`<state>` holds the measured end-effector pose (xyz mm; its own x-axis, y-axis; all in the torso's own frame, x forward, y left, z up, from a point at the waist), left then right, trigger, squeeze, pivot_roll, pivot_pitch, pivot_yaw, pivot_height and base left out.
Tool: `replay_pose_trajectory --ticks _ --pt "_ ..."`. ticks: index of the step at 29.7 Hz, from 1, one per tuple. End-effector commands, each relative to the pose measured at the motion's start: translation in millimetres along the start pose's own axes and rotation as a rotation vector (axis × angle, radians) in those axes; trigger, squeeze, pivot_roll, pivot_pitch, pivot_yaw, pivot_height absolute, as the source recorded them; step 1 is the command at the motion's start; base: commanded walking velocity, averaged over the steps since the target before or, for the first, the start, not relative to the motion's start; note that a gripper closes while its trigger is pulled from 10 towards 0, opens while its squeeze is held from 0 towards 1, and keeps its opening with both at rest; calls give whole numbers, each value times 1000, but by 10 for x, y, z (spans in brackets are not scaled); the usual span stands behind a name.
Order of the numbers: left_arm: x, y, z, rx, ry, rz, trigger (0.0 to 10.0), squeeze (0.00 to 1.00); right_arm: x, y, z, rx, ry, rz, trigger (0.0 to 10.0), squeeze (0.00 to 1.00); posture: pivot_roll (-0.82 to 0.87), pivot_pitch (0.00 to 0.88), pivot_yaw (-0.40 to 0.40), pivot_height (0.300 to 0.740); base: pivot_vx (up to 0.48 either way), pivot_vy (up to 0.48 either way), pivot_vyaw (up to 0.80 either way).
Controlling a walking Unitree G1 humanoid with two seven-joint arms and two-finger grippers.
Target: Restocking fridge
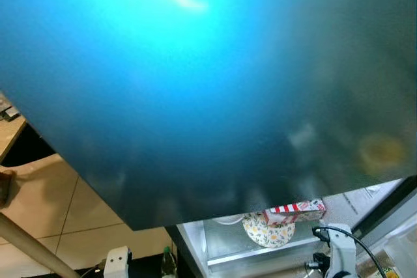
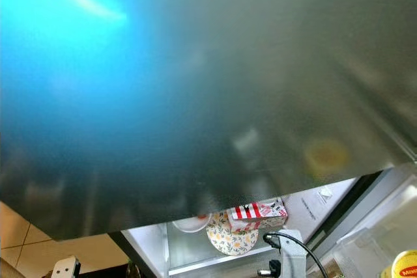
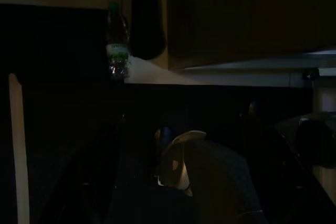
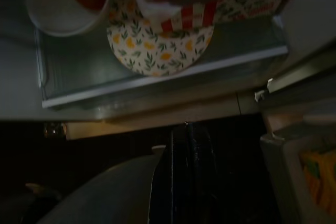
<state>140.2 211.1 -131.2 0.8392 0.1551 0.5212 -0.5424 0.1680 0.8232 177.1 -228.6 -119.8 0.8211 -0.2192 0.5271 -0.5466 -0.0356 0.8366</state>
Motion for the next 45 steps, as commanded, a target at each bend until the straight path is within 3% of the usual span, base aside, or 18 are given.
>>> replay_pose_trajectory --ticks 1,13,19,45 --pt "-53 -15 38 7 -19 -30 10000 0 -60 2 -7 -2 -1 -22 10000 0 -69 0 46 740 0 0 0" --pt "-148 -43 118 21 -26 -80 10000 0 -62 -9 -17 -17 25 -38 10000 0 -73 0 38 740 -53 0 0" --pt "-191 -34 103 44 -22 -90 10000 0 -168 8 7 -34 74 -79 10000 0 -60 0 31 740 -471 0 0" --pt "-275 -22 136 35 -36 -112 10000 0 -196 33 80 -45 120 -100 10000 0 -62 0 20 740 -480 0 0"
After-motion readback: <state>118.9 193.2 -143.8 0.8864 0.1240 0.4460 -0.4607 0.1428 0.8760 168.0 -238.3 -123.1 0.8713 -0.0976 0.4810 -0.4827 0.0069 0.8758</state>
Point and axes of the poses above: a point about 5 cm out from each wrist's last joint towards the gripper, its own y axis pointing back from the gripper into the wrist, its own x axis along the axis of the wrist's last joint, z = x × y, the point moved 4 cm from there along -y, pointing out of the wrist towards the gripper, and after that the axes turned 8 degrees about -y, right-handed, at the moved point
